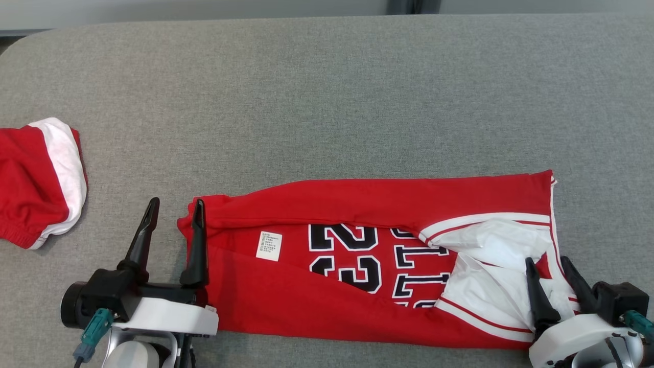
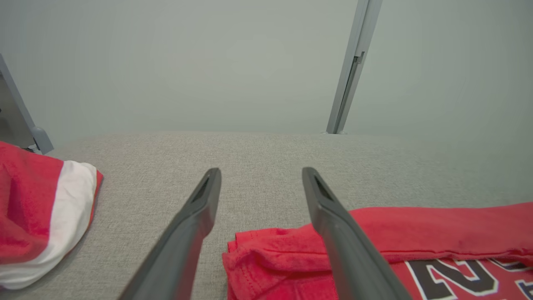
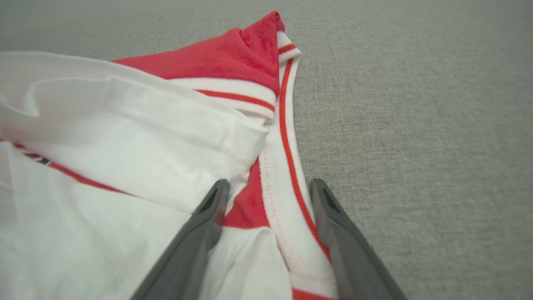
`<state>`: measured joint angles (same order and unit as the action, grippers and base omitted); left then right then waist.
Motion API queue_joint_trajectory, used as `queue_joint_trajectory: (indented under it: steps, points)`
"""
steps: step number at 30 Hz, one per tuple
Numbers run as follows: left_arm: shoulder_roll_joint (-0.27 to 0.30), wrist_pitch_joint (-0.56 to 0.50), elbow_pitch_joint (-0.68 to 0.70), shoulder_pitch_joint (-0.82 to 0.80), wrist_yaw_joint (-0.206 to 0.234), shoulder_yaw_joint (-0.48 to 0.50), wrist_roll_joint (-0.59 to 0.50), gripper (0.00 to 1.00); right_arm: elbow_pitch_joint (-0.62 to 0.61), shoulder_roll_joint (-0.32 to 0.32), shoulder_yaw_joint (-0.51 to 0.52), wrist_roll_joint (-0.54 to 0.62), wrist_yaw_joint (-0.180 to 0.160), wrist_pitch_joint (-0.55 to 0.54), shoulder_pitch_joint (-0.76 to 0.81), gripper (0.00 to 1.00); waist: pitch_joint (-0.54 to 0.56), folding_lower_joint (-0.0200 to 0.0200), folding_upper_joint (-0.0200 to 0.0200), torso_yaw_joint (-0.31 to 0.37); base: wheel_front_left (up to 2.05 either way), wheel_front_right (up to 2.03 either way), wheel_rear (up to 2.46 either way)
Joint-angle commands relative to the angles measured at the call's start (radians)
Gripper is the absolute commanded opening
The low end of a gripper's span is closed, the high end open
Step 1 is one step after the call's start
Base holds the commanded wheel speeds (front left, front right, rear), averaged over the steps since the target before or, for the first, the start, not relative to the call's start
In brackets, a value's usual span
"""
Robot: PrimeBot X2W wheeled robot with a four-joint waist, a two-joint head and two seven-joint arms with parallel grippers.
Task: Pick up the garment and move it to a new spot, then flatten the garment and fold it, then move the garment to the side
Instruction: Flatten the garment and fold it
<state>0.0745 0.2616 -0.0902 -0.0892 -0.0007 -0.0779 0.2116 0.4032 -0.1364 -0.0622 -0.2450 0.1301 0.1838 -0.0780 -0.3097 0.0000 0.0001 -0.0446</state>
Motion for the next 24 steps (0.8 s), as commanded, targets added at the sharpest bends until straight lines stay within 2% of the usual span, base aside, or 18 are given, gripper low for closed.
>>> queue_joint_trajectory:
  steps: [1, 2, 8, 15, 20, 24]
  points:
    - [0.000, 0.005, 0.001, -0.021, -0.007, 0.006, -0.011, 1.00, 0.050, 0.016, -0.040, -0.018, 0.002, -0.068, 0.044, 0.23, -0.004, 0.0000, -0.0001, 0.001, 0.00, 0.00, 0.00]
    - [-0.001, 0.005, 0.000, -0.023, -0.008, 0.009, -0.013, 1.00, 0.051, 0.017, -0.050, -0.027, 0.002, -0.090, 0.049, 0.00, -0.005, 0.0000, -0.0001, 0.003, 0.00, 0.00, 0.00]
    - [-0.006, 0.005, -0.002, -0.026, -0.017, 0.018, -0.020, 1.00, -0.008, -0.003, -0.056, -0.048, 0.001, -0.109, 0.038, 0.00, -0.004, 0.0000, -0.0001, 0.012, 0.00, 0.00, 0.00]
    - [-0.011, 0.005, 0.005, -0.028, -0.025, 0.022, -0.027, 1.00, -0.116, -0.052, 0.029, -0.044, -0.002, -0.105, 0.024, 0.00, 0.001, 0.0000, -0.0001, 0.014, 0.00, 0.00, 0.00]
    - [-0.014, 0.005, 0.005, -0.022, -0.026, 0.024, -0.026, 1.00, -0.194, -0.054, 0.060, -0.031, -0.001, -0.144, 0.041, 0.00, 0.007, 0.0000, -0.0001, 0.010, 0.00, 0.00, 0.00]
    - [-0.017, 0.005, 0.000, -0.014, -0.025, 0.024, -0.023, 1.00, -0.271, -0.041, 0.041, -0.014, 0.001, -0.172, 0.046, 0.00, 0.016, 0.0000, -0.0001, 0.008, 0.00, 0.00, 0.00]
